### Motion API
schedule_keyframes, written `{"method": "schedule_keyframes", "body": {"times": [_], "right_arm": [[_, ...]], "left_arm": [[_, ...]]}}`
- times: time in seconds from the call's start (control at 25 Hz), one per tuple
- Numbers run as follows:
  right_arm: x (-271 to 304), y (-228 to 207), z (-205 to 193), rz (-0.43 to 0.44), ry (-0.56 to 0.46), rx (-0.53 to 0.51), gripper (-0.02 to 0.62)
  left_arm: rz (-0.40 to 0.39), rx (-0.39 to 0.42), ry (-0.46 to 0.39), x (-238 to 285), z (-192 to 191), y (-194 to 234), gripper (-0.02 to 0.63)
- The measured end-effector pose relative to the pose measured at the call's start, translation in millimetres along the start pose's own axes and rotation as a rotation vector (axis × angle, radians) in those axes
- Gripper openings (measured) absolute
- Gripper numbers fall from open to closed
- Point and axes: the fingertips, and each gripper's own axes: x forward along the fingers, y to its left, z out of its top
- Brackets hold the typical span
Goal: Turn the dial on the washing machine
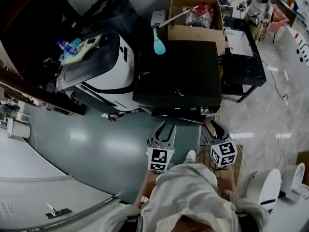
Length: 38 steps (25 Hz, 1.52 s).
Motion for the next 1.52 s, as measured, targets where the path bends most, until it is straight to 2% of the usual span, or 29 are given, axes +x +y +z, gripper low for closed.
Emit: {"method": "schedule_keyframes", "body": {"times": [0.28, 0.56, 1.0, 1.52], "right_arm": [[18.7, -16.4, 6.1, 0.037, 0.008, -0.010, 0.168], [34.2, -28.3, 3.2, 0.007, 0.028, -0.002, 0.167], [51.8, -46.4, -10.4, -0.168, 0.038, 0.044, 0.167], [78.6, -52.1, -42.2, -0.356, 0.062, 0.113, 0.170]], "left_arm": [[0.042, -0.008, 0.018, 14.6, 1.6, 5.2, 0.132], [0.020, -0.012, 0.022, 35.1, -1.2, 13.4, 0.132], [-0.125, 0.008, 0.022, 83.8, -19.9, 27.4, 0.132], [-0.320, 0.033, 0.079, 125.4, -60.4, 44.0, 0.132]]}}
